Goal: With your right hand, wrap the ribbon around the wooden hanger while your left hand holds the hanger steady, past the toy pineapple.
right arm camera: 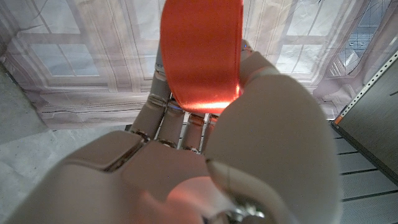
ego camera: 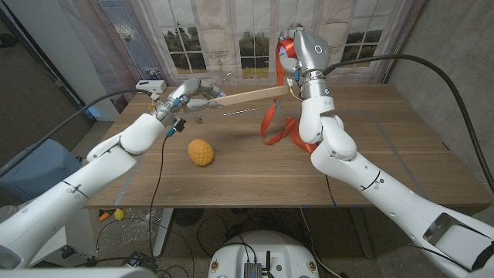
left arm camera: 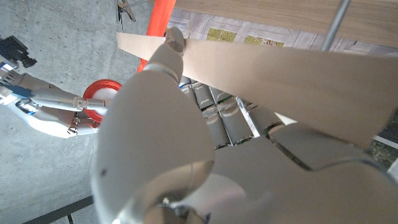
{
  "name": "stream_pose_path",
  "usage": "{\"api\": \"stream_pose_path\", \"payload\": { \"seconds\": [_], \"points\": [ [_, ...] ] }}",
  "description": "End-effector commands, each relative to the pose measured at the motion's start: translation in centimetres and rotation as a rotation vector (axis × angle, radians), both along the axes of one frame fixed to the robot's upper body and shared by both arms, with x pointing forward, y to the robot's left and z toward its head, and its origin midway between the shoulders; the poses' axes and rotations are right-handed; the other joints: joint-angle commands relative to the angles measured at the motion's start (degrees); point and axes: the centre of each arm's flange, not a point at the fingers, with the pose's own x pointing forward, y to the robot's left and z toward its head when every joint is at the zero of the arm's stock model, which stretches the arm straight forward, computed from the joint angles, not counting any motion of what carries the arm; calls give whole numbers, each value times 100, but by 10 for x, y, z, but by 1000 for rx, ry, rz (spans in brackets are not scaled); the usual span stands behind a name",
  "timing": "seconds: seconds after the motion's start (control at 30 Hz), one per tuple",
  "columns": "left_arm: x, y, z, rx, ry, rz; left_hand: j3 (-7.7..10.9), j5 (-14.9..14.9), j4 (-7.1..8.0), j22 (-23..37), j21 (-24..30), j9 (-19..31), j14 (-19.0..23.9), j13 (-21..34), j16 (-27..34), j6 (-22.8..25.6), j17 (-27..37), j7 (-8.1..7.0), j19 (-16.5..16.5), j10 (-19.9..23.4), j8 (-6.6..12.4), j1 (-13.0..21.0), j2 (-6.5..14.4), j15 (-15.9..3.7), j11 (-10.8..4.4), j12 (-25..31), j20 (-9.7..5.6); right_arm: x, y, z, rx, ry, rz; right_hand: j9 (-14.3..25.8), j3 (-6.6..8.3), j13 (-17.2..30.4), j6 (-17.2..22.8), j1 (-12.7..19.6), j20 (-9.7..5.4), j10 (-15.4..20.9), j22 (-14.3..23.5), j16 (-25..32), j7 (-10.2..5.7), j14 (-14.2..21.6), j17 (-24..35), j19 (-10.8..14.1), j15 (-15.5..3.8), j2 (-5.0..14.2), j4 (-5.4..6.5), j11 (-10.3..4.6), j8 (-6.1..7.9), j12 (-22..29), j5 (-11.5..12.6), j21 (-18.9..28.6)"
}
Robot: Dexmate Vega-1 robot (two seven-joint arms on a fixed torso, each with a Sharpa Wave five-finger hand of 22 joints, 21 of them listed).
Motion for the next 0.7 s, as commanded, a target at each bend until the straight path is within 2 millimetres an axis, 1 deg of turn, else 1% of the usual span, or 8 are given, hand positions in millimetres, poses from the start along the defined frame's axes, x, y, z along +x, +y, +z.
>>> {"api": "stream_pose_path", "payload": {
  "seconds": [0.03,0.17,0.2,0.47,0.7],
  "points": [
    [3,-7,10,11,19,19,156,34,107,17,49,31,356,23,-2,138,18,155,-22,40,36,576,584,-661,5,-25,-132,-26,9,-5,-71,-81,37,7,64,35,65,1114,-663,286,-3,5,9,810,22,-11,-1241,1048,-4,227,-3,37,47,39],
    [5,-10,14,14,21,33,162,34,109,14,59,35,362,30,-7,142,25,158,-31,40,31,573,584,-660,-9,-34,-133,-39,5,-15,-72,-108,37,3,67,44,80,1113,-663,286,-19,5,6,816,26,-16,-1243,1047,-4,226,-6,30,46,55],
    [5,-10,14,14,21,33,163,34,109,14,61,35,360,33,-10,140,27,156,-31,41,28,573,584,-660,-9,-34,-130,-39,5,-15,-72,-109,37,3,68,45,80,1113,-663,290,-22,6,4,818,29,-18,-1244,1047,-5,226,-8,30,46,58],
    [12,-14,22,10,22,50,175,35,108,10,83,44,369,38,-20,142,40,163,-40,54,16,573,580,-662,-2,-49,-132,-61,-5,-37,-62,-154,33,-4,74,61,85,1111,-663,299,-53,4,-2,823,37,-30,-1242,1045,-5,228,-24,18,46,90],
    [16,-18,29,13,20,59,184,34,108,7,101,49,384,53,-25,152,51,164,-42,53,9,570,576,-662,-8,-61,-130,-76,-14,-65,-33,-154,40,-10,81,77,87,1108,-664,295,-82,-6,-7,817,40,-44,-1241,1044,-4,215,-39,4,46,117]
  ]
}}
